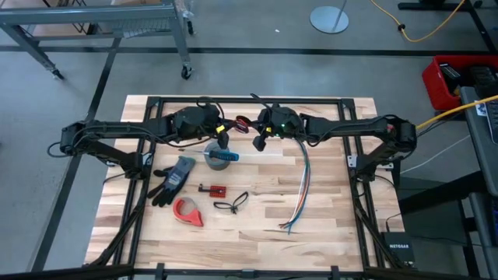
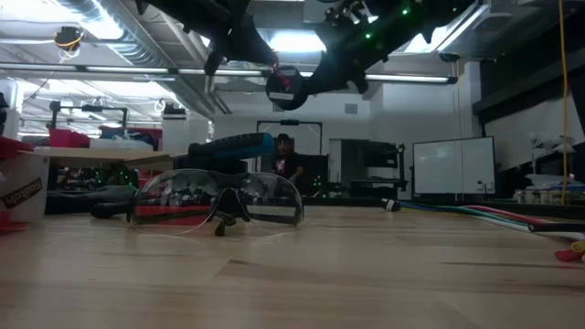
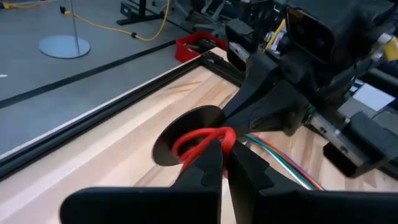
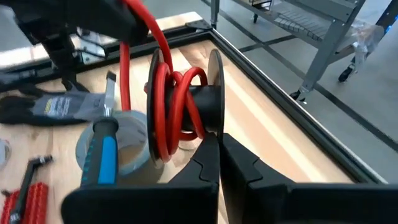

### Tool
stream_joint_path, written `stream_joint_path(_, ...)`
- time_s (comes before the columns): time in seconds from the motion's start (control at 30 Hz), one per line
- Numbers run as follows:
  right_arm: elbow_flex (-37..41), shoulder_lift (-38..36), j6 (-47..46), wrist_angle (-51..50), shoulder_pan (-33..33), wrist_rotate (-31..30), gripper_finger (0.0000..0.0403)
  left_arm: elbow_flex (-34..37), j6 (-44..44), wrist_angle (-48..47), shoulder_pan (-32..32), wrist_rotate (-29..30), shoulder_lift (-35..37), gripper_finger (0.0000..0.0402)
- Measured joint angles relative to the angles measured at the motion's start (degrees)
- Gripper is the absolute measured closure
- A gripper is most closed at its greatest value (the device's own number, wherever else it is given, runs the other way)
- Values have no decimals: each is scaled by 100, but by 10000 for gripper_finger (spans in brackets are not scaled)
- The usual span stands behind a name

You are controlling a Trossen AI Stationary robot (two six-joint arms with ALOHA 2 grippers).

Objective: Coil cords
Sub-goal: Coil the red wire into the black spool

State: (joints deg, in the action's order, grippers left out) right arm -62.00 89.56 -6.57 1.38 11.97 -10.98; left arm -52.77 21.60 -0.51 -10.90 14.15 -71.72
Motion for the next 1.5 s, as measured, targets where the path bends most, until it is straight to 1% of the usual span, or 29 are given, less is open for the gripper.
stream_joint_path(0.2, 6, 163, -110, 482, 0, 9, 402, 0, 96, 45, 0, -82, -58, 401)
stream_joint_path(0.43, 7, 190, -226, 868, 0, -115, 402, 0, 99, 404, -2, -276, -118, 401)
stream_joint_path(0.8, 9, 271, -520, 1573, 0, -152, 402, -11, 245, 606, 9, -308, -282, 401)
stream_joint_path(1.03, 9, 268, -570, 1883, 0, -149, 402, -9, 45, 1023, 12, -352, -326, 397)
stream_joint_path(1.27, 9, 268, -566, 2271, 0, -122, 402, -9, -28, 1058, 15, -365, -324, 395)
stream_joint_path(1.4, 9, 268, -560, 2433, 0, -84, 402, -9, -244, 1055, 74, -372, -323, 385)
stream_joint_path(1.5, 6, 268, -569, 2684, 0, -57, 402, -9, -253, 1004, 90, -412, -321, 371)
